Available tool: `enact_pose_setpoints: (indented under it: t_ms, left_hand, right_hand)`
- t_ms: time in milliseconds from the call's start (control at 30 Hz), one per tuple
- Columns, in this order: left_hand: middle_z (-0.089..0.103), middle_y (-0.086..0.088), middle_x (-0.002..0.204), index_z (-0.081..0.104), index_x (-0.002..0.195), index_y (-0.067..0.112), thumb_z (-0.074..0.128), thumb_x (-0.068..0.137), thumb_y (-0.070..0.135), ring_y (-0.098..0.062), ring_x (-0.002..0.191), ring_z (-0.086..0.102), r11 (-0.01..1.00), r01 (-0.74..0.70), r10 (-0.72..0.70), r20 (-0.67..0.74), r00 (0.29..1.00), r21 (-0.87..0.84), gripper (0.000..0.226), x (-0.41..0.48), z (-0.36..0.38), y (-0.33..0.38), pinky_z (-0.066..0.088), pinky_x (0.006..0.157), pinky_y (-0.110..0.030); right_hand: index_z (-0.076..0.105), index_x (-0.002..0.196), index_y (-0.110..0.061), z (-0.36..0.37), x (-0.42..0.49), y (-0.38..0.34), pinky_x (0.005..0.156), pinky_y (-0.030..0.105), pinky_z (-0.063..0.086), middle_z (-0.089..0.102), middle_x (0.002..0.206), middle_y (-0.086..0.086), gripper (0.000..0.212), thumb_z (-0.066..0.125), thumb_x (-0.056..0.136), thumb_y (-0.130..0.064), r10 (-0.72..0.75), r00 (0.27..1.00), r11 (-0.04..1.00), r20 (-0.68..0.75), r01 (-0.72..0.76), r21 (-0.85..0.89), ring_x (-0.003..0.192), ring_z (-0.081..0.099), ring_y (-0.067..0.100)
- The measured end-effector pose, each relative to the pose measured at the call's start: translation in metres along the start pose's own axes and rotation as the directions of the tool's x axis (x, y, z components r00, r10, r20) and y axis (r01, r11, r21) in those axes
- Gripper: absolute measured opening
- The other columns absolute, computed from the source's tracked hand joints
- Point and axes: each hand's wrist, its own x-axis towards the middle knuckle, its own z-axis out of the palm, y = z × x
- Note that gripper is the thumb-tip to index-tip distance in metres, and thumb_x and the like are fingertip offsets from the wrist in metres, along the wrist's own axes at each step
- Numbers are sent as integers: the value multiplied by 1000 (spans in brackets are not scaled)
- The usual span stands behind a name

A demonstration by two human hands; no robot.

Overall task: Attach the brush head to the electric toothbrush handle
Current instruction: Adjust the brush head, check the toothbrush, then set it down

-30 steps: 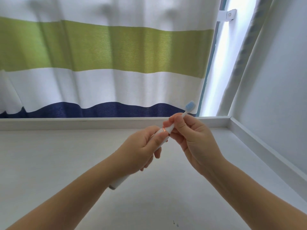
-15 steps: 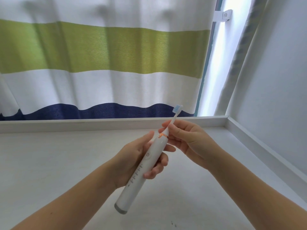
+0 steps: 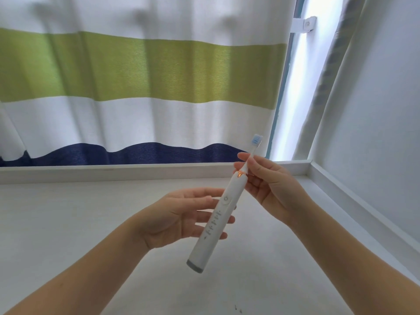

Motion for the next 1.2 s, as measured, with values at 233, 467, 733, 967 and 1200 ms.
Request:
enact_pose_setpoints:
  t_ms: [233, 467, 733, 967, 1200]
  left_hand:
    - [73, -4, 93, 68, 108, 12, 65, 77, 11, -24, 94, 67, 996, -70, 75, -81, 994, 63, 31, 7, 10, -8, 57, 81, -43]
    - [72, -6, 92, 69, 104, 11, 68, 75, 8, -24, 90, 66, 993, -121, 121, -201, 972, 11, 30, 11, 9, -15, 54, 85, -45]
    - [74, -1, 84, 73, 94, 16, 61, 79, 27, -12, 74, 66, 995, -99, 86, -344, 935, -20, 23, 17, 17, -29, 57, 67, -26]
    - [59, 2, 59, 63, 95, 12, 31, 96, 43, -12, 52, 52, 993, -94, 114, -415, 903, 68, 46, 22, 34, -37, 46, 47, -24]
    - [48, 2, 49, 53, 91, 7, 26, 97, 44, -9, 38, 39, 967, -151, 80, -319, 944, -207, 46, 21, 34, -37, 36, 32, -19]
  right_hand:
    - [71, 102, -16, 7, 6, -3, 72, 22, 54, 76, 89, 3, 25, 55, 84, -20, -31, 993, 999, 110, 32, -4, 86, 69, 15]
    - [69, 101, -11, 20, 21, -17, 65, 24, 56, 76, 88, 9, 18, 55, 90, -16, -1, 1000, 997, -20, 0, -81, 84, 71, 20]
    - [59, 87, -4, 45, 40, -32, 44, 21, 49, 60, 49, 2, 37, 33, 101, -26, 127, 977, 975, -171, -92, 201, 42, 54, 10]
    - [49, 70, -11, 56, 49, -18, 30, 15, 14, 24, 35, -8, 34, 32, 98, -23, 92, 974, 954, -209, -26, 297, 28, 18, 6]
    - [48, 64, -13, 60, 56, -11, 26, 17, 16, 25, 35, -9, 40, 33, 98, -27, 55, 998, 926, 39, -65, 373, 29, 16, 5]
